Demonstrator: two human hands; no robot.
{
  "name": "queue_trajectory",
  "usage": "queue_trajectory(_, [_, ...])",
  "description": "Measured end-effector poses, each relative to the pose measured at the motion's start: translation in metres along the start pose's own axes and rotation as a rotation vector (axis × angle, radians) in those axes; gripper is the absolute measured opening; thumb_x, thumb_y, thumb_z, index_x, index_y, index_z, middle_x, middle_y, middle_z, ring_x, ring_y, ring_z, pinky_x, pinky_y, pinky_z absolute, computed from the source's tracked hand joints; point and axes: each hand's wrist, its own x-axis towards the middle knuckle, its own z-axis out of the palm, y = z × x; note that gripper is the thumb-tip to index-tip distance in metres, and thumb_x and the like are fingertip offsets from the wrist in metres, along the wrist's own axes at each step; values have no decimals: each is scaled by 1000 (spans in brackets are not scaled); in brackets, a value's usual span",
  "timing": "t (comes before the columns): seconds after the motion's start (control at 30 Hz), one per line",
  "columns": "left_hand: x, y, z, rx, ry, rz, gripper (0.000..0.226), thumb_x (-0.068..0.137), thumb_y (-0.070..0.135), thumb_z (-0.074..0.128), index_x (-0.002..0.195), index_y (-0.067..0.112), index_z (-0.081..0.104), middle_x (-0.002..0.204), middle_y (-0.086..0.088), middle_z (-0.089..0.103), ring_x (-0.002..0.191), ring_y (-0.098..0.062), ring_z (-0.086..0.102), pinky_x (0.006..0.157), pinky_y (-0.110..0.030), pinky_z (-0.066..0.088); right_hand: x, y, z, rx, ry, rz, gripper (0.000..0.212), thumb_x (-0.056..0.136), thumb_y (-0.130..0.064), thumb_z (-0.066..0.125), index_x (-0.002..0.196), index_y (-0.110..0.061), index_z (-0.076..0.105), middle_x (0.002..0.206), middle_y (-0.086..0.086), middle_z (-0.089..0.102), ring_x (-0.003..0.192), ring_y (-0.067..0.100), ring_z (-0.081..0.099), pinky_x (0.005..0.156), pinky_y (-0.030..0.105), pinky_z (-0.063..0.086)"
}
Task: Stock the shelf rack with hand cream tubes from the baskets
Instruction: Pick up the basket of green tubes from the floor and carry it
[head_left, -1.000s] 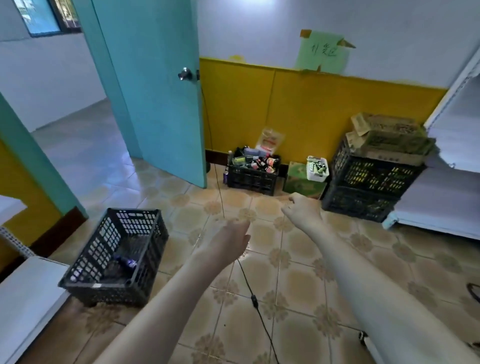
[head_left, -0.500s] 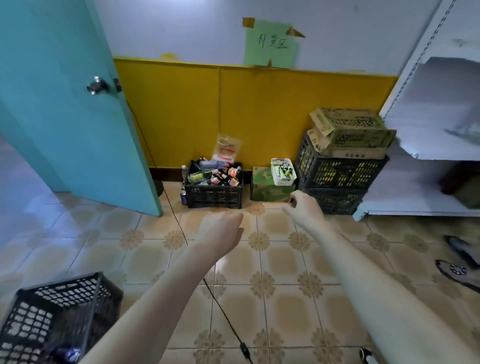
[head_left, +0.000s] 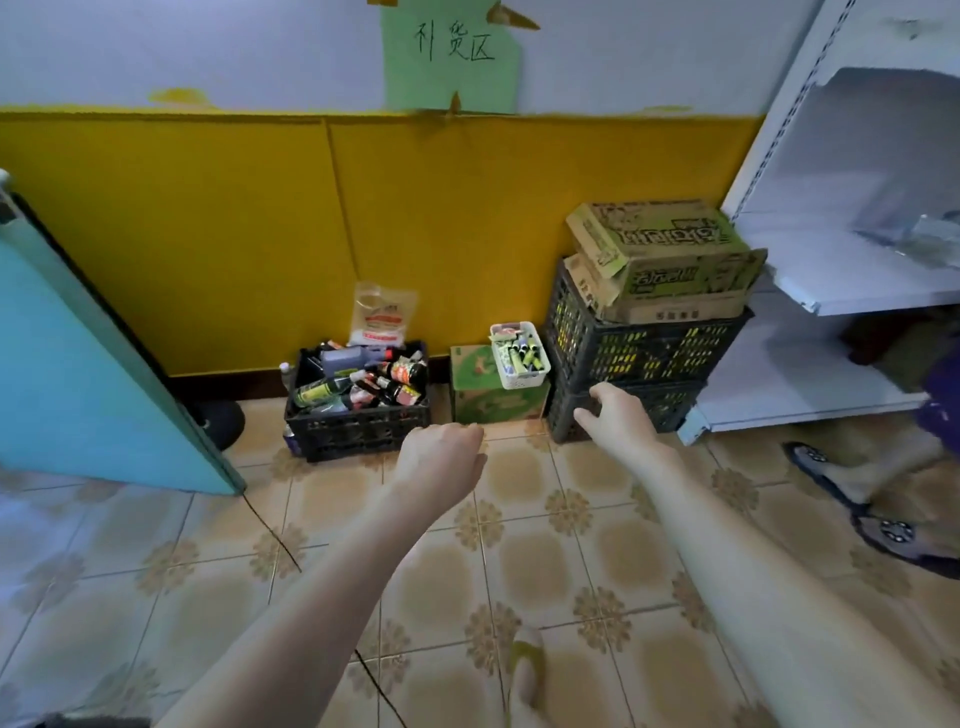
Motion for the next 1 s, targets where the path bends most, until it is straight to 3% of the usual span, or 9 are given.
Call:
queue_trajectory(0.23, [141,1,7,-52,-29,-94,28,100,34,35,101,11,51,96,-5,63,89,-26,61,59,-29,35,143,17,-32,-31,-37,-29,36,95,-22,51,124,-2,48,122,15,57,111,32,54,89,43,48])
queue_trajectory(0.7, [360,-60,50,-82,-155,-204,26,97,32,40,105,9,50,100,-8,62,92,-29,60,61,-32,38,375,4,-27,-76,-138,-9,34,96,-21,50,123,0,46,118,19,56,106,35,53,84,42,46])
queue_trajectory(0.87, [438,-86,73,-93,-191,-198,34,97,30,40,125,11,47,102,-7,64,92,-29,62,61,-33,41,452,1,-10,-85,-170,24,38,95,-21,51,127,-1,44,123,19,54,111,35,52,86,41,45])
queue_trajectory(1.0, [483,-100,90,-116,-252,-204,37,98,30,39,130,11,45,103,-7,64,93,-28,62,63,-34,44,502,1,6,-89,-186,55,40,95,-20,51,129,-2,41,125,18,53,114,35,51,87,41,44])
